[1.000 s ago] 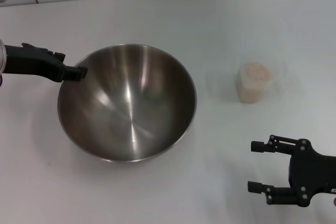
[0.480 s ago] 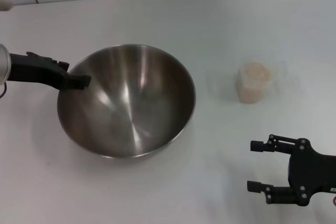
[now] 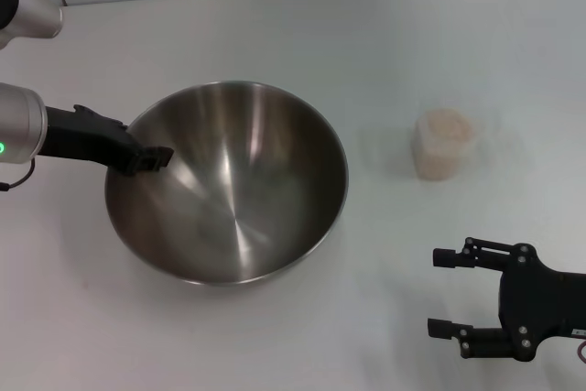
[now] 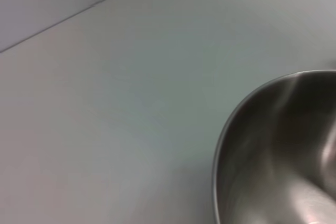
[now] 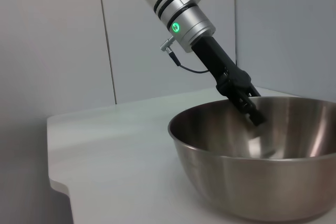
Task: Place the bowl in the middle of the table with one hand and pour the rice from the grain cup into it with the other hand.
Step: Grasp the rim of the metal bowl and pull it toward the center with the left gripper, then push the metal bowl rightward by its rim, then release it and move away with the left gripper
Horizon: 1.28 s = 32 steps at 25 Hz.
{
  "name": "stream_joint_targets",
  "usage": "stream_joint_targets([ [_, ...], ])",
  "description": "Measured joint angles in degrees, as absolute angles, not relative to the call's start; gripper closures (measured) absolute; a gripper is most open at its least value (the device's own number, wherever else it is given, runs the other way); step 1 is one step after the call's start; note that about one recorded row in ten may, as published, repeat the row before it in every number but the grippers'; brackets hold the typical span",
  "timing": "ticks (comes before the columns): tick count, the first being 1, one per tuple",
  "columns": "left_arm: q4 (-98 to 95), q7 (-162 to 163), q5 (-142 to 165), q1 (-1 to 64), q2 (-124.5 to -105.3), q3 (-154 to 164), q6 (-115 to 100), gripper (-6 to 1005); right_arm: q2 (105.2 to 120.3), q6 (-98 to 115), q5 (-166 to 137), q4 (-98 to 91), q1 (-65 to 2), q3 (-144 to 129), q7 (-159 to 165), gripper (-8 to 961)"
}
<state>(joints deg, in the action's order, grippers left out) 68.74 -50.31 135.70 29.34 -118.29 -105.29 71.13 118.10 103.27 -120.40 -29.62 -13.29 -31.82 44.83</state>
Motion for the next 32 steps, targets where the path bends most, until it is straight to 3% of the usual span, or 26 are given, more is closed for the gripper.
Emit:
stream_joint_targets([
  [7,68.92,-50.36,135.69,29.81,-118.18,-105.80,71.19,621,118.12,103.24,-120.45,-29.62,-13.18,-31.82,44.82,178],
  [12,68.61,-50.53,135.69,30.78,-118.12,-105.65,71.68,823,118.12,103.24,-120.49,-29.62,-13.15,-31.81,44.82,178],
  [18,66.09,-50.54,135.06,33.94,-118.04,-108.53,74.40,931,118.12,103.07,-120.50,-29.62,-13.23,-31.81,44.82,178],
  [32,53.39,-55.25,132.96,46.13,-117.94,-117.64,73.17,960,118.13,102.62,-120.52,-29.53,-13.51,-32.00,44.83,179],
])
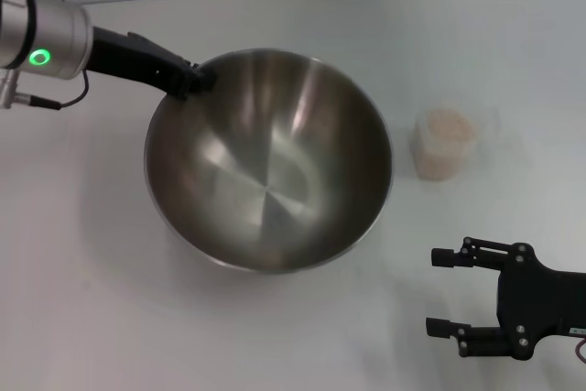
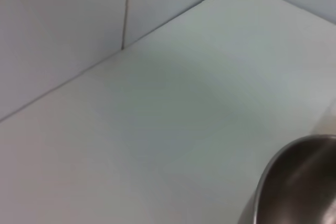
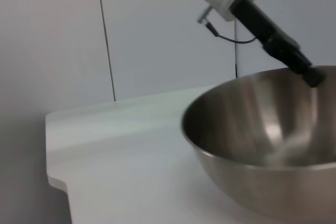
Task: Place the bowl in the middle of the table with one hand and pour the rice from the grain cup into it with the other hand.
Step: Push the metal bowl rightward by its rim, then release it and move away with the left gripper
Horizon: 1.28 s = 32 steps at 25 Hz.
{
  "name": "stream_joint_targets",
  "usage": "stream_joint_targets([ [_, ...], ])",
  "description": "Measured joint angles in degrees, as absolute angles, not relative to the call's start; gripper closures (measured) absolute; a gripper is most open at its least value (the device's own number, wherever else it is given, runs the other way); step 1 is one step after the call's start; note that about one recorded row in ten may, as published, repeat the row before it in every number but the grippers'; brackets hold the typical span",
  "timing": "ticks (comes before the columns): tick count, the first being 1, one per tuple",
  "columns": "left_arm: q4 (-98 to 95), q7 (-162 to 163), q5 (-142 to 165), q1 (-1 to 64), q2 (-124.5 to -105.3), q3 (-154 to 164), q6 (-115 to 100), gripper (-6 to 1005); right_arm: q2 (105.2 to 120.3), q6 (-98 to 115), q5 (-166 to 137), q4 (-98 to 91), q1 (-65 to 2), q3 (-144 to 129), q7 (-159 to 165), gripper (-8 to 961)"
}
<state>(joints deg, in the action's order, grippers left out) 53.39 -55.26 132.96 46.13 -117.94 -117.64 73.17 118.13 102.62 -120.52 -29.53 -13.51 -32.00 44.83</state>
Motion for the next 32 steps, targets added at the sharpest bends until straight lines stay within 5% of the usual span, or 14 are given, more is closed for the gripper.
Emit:
stream_joint_targets([
  [11,42.97,-58.22,134.11,51.83,-116.87,-117.49,62.62,959,118.12,102.76,-120.67,-29.53,-13.63,-31.99,44.82,179],
  [21,43.09,-61.57,133.81,49.86,-118.20,-116.56,58.16,959,118.12,102.65,-120.67,-29.53,-13.71,-31.99,44.83,179],
  [24,46.96,-61.60,133.48,47.99,-118.56,-116.20,58.63,758,118.13,102.63,-120.67,-29.53,-13.71,-31.96,44.82,179],
  [32,70.47,-61.08,122.70,33.16,-118.54,-108.43,60.83,586,118.15,102.62,-120.28,-29.46,-13.45,-31.08,44.80,179],
])
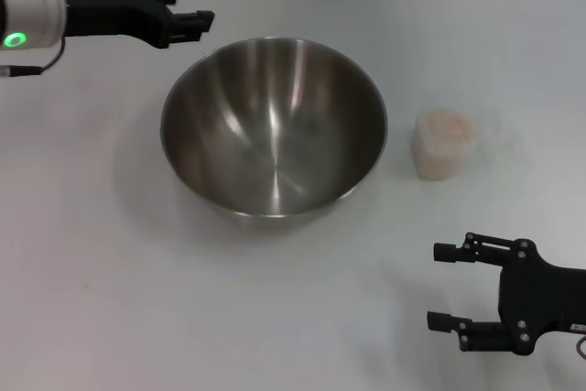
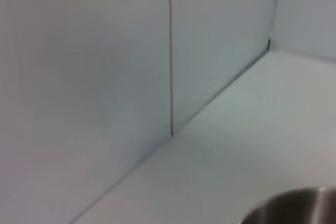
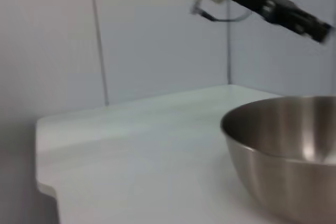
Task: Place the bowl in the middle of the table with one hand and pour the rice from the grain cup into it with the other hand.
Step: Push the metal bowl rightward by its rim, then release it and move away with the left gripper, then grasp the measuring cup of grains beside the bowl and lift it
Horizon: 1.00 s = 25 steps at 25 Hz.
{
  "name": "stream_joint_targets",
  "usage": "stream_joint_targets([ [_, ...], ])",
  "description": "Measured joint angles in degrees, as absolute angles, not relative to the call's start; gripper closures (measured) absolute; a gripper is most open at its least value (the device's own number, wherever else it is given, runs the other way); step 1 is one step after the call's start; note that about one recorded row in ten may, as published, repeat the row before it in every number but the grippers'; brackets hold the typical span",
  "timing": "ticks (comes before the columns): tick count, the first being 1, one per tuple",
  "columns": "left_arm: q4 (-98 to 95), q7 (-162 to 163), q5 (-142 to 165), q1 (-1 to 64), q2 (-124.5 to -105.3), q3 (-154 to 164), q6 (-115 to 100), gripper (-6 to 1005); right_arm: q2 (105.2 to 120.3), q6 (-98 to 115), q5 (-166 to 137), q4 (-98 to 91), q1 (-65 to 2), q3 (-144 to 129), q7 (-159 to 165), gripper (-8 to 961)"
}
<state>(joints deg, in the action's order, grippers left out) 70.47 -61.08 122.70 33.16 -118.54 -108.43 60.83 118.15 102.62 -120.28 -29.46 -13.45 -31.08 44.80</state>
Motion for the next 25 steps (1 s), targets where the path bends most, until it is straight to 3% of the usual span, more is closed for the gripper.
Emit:
stream_joint_targets([
  [10,89.62,-62.66,115.56,9.68,-118.51,-99.80,62.21,273,119.05,99.44,-120.00,-27.50,-11.95,-11.84,41.95,179],
  [14,89.67,-64.71,115.15,6.42,-118.45,-99.18,62.44,172,119.16,96.36,-119.98,-23.15,-12.25,-0.98,37.18,179],
  [25,91.83,-66.64,115.32,4.59,-118.18,-97.99,68.36,173,119.26,86.57,-119.96,-16.68,-14.22,8.56,33.19,178],
])
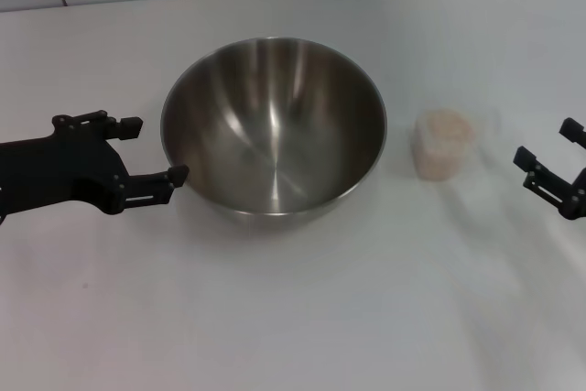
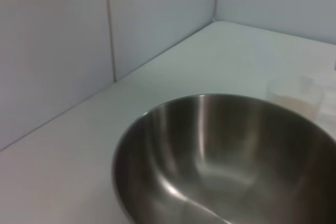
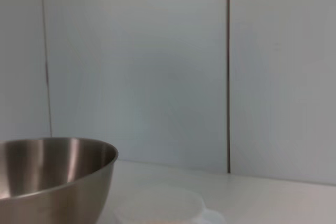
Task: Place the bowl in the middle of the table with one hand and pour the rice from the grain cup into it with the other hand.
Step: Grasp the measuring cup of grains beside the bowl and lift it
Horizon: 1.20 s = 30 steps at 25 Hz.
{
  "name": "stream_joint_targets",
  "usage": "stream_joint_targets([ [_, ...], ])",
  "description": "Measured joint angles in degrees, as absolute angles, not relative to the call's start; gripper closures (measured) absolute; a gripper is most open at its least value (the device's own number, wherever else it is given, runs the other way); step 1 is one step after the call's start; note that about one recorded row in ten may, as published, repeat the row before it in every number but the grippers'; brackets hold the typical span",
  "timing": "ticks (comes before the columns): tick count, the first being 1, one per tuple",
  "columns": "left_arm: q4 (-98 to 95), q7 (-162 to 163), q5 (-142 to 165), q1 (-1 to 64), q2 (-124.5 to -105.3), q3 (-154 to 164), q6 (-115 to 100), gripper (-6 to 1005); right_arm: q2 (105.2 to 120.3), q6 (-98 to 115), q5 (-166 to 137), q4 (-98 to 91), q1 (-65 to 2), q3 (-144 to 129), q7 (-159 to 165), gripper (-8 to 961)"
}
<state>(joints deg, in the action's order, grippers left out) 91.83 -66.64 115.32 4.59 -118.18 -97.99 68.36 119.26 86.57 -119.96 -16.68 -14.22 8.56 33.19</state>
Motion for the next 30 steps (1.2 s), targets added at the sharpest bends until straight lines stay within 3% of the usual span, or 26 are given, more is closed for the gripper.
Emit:
stream_joint_targets([
  [30,89.55,-66.89,116.10,9.26,-118.30,-97.74,71.11,172,119.36,71.41,-119.05,-11.86,-22.14,8.95,29.36,178],
])
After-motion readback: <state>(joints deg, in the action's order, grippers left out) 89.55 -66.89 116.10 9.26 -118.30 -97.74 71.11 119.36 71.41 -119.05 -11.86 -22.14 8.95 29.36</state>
